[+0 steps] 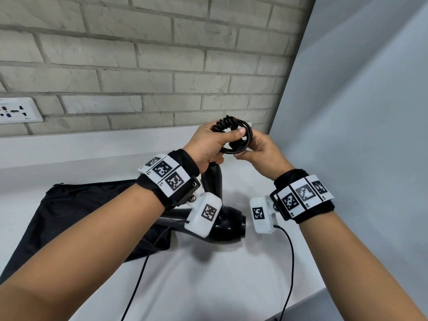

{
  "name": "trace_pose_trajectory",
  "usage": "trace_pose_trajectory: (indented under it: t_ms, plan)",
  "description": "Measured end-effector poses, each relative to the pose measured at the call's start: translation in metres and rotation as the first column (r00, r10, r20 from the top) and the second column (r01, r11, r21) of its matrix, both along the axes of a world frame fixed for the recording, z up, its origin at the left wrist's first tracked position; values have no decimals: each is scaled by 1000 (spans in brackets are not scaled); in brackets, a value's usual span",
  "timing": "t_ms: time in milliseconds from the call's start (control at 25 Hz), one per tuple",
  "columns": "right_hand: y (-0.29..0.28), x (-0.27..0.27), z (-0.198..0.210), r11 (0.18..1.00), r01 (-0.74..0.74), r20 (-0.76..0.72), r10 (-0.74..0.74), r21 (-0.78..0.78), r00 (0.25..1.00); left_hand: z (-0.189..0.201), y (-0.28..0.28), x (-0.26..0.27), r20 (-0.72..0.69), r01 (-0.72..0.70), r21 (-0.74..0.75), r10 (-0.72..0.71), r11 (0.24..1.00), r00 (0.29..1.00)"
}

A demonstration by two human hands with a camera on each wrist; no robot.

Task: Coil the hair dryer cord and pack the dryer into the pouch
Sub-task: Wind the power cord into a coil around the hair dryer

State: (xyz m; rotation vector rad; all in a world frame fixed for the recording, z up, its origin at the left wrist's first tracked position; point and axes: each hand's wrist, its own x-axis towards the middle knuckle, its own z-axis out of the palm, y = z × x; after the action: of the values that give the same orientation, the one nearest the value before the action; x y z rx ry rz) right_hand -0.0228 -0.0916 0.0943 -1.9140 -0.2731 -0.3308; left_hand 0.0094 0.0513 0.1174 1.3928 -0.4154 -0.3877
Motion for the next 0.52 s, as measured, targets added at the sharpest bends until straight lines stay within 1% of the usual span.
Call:
trace_pose_trajectory:
  t_ms: [120, 240, 320, 360, 400, 440, 480, 520]
  plan:
    - [2, -3, -4, 999, 31, -1, -31, 27, 1000, 4, 1, -2, 8, 63, 8, -64, 998, 998]
    - [1, -5, -2, 999, 43, -19, -43, 22, 999, 3, 2, -2, -2, 55, -1, -55, 998, 998]
    - [1, -8, 1, 994, -1, -47, 6, 110, 999, 0, 2, -1, 10, 49, -11, -49, 999, 999]
    - [4, -10, 2, 989, -6, -27, 10, 151, 1000, 0, 2, -2, 16, 50, -16, -50, 999, 999]
    - [9, -12, 4, 988, 43, 37, -49, 146, 998, -1, 1, -2, 19, 53, -19, -53, 998, 998]
    - [15, -14, 5, 984, 148, 140, -161, 98, 977, -1, 1, -3, 21, 57, -21, -56, 998, 998]
    - [19, -14, 7, 961, 278, 272, -271, 14, 923, -2, -1, -4, 21, 59, -25, -59, 998, 998]
    - [23, -14, 9, 920, 385, 400, -328, -69, 856, -2, -2, -5, 19, 62, -30, -61, 998, 998]
